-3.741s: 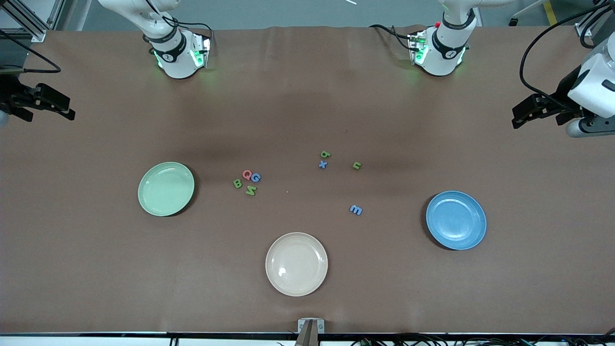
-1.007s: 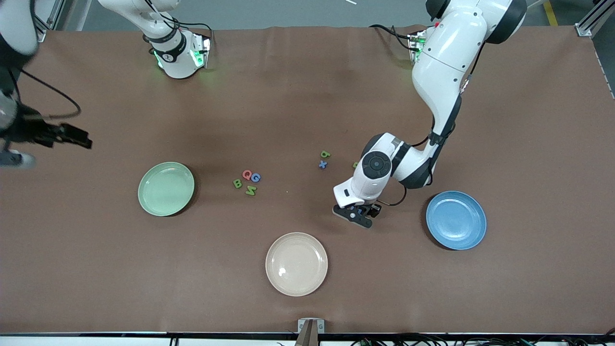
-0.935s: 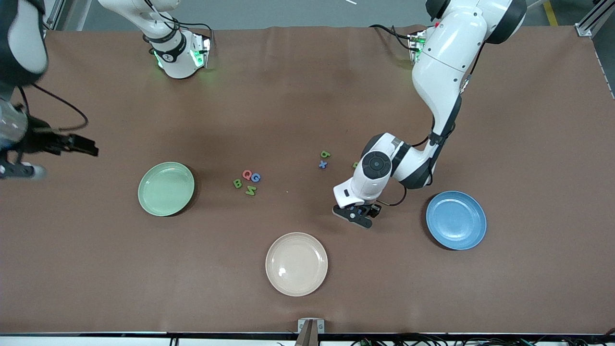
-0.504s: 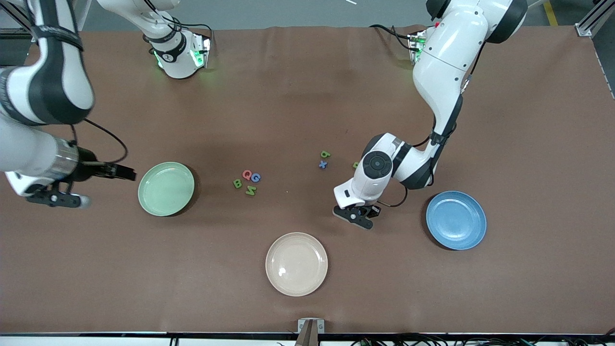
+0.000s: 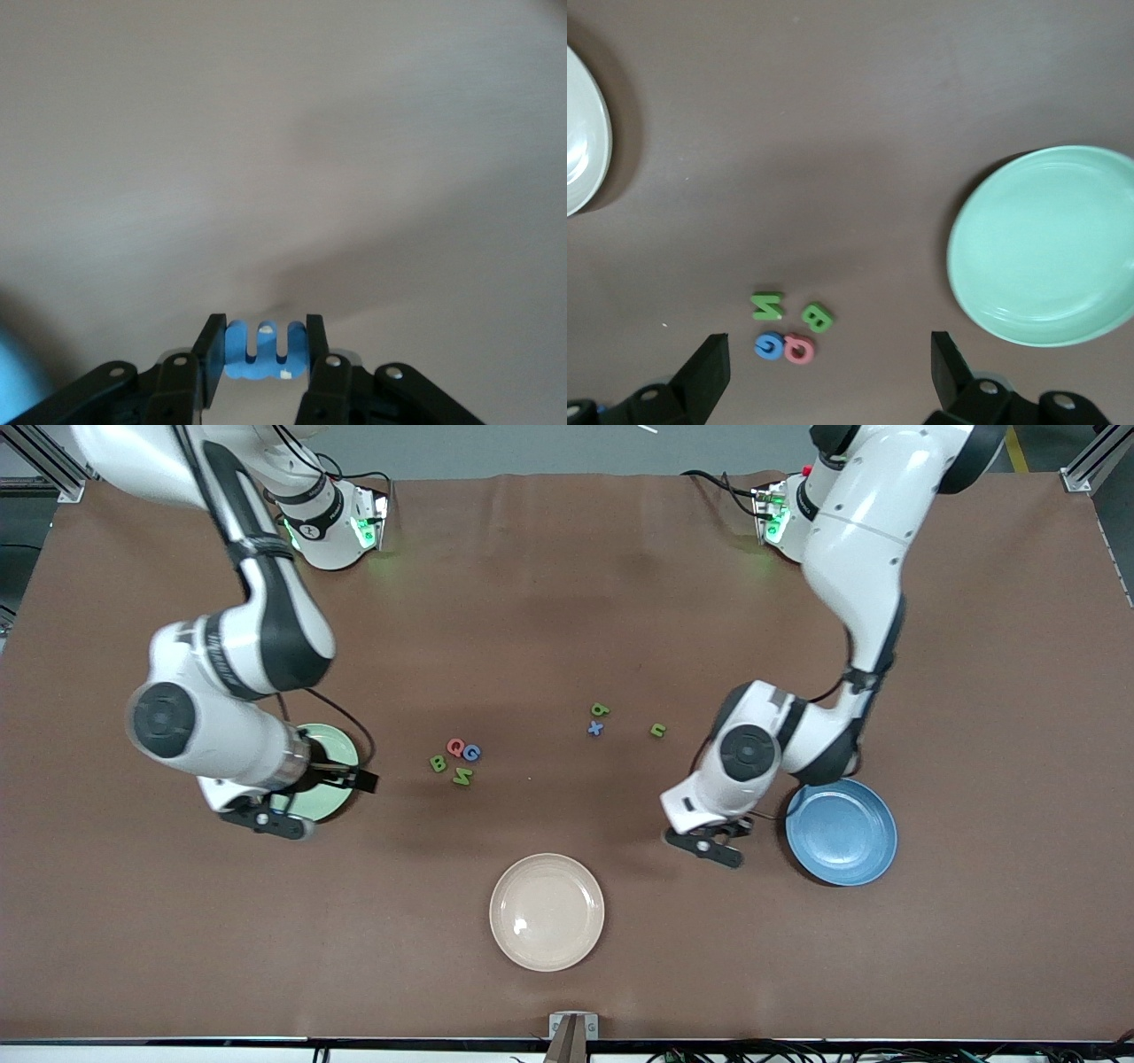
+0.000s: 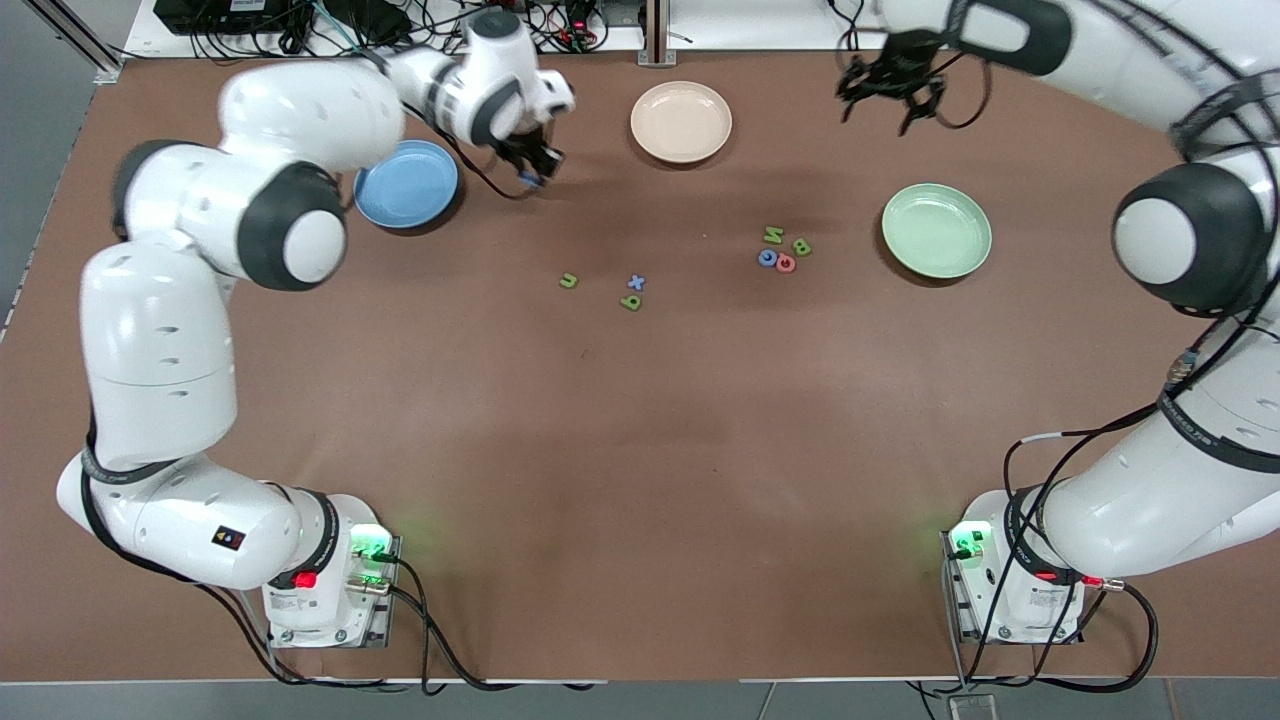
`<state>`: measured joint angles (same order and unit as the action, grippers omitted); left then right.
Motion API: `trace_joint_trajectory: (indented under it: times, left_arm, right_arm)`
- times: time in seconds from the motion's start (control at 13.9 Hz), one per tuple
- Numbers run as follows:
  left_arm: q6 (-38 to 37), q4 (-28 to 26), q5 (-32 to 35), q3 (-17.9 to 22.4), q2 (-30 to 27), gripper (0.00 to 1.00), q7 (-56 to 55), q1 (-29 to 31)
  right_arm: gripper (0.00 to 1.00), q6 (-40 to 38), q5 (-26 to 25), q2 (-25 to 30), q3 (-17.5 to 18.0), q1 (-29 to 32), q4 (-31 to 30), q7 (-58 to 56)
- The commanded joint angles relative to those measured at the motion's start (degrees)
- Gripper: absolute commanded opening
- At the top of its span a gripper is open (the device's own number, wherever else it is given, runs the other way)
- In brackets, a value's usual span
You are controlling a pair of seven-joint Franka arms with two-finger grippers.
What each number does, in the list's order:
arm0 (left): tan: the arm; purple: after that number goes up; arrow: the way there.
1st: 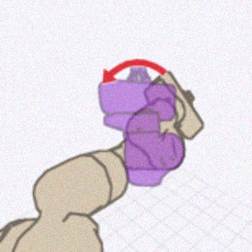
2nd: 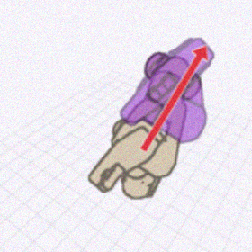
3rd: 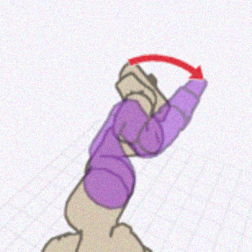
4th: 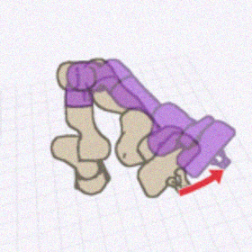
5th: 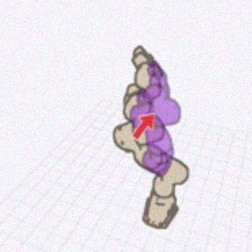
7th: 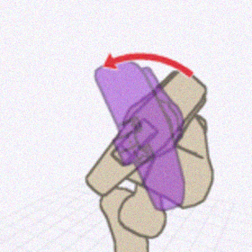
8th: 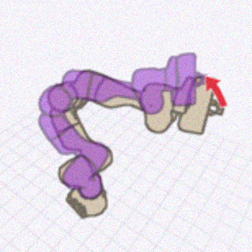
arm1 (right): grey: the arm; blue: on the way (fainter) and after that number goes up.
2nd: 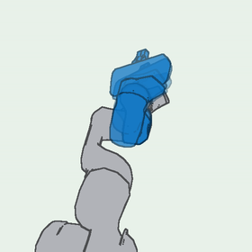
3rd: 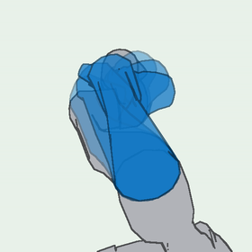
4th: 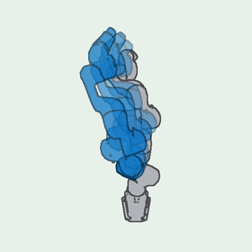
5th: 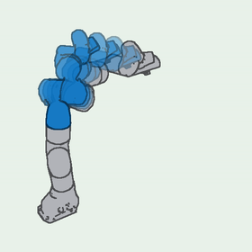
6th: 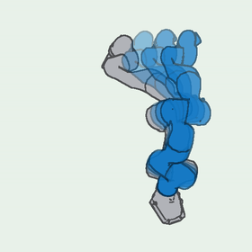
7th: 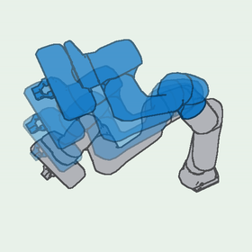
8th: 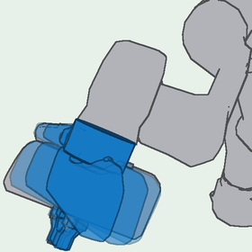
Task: Sort upper and lower case letters into plates
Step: 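Place the blue m in the blue plate while the right gripper reaches letters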
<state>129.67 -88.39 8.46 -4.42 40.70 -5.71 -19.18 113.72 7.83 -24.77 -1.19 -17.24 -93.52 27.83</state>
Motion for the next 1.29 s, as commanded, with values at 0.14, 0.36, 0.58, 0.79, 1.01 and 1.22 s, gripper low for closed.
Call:
trace_joint_trajectory:
  times: [0.14, 0.36, 0.58, 0.79, 1.01, 1.22]
  left_arm:
    - [-6.4, -1.8, 0.3, -0.8, -5.2, 0.04, 11.5, 11.8]
    - [-6.1, -2.7, 0.3, -0.8, -3.4, 0.07, 16.5, 17.3]
    - [-5.0, -2.5, 0.6, -0.8, -2.1, 0.19, 16.6, 18.8]
    - [-4.7, -2.6, 0.3, -0.8, -1.5, 0.69, 16.5, 19.8]
    - [-4.7, -2.8, 0.2, -0.8, -1.7, 1.00, 15.7, 19.6]
    - [-5.2, -3.8, 0.2, -3.1, -2.6, 1.00, 13.9, 19.7]
  right_arm:
    - [1.00, 12.4, 0.5, -3.6, -0.6, -5.7, -5.0, 5.6]
    - [0.95, 18.7, 0.5, -5.0, -0.6, -8.7, -8.7, 9.6]
    - [0.85, 21.4, 0.0, -6.2, -0.7, -9.7, -10.8, 9.6]
    - [0.77, 21.5, -0.2, -7.4, -0.7, -10.1, -10.9, 9.5]
    - [0.77, 22.6, -0.2, -9.1, -0.7, -11.1, -10.9, 9.6]
    - [0.77, 23.3, -0.2, -9.6, -0.7, -11.8, -10.9, 9.6]
